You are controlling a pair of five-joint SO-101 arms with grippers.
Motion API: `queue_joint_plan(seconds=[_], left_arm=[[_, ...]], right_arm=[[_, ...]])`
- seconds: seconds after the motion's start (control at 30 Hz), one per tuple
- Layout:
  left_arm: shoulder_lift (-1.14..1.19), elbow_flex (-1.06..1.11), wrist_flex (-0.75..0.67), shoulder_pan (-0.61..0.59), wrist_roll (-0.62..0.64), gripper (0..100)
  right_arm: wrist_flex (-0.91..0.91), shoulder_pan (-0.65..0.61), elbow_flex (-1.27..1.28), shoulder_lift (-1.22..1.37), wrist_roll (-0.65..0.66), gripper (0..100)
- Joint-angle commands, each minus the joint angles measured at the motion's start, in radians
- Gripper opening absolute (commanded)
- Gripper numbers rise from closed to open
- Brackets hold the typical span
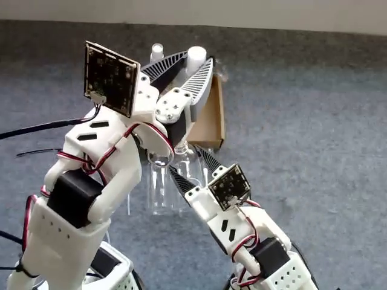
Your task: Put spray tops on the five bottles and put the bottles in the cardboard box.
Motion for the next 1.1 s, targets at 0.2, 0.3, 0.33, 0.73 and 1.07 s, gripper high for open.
queue_joint_plan(seconds=[0.2, 0.3, 0.33, 0.73, 1.07], left_arm=[[-0.012, 0.093, 0.057, 0.005, -0.002, 6], [-0.012, 0.124, 0.057, 0.005, -0.002, 6], [-0.012, 0.133, 0.060, 0.005, -0.002, 6], [-0.005, 0.200, 0.163, 0.015, -0.133, 7], [-0.013, 0.265, 0.169, 0.004, -0.233, 14]], right_arm=[[-0.024, -0.004, -0.008, -0.013, 0.003, 0.4], [-0.024, -0.004, -0.008, -0.013, 0.003, 0.4], [-0.024, -0.004, -0.005, -0.013, 0.003, 0.4], [-0.094, 0.128, -0.002, -0.015, -0.097, 0.4], [-0.091, 0.076, -0.002, -0.015, -0.095, 0.4]])
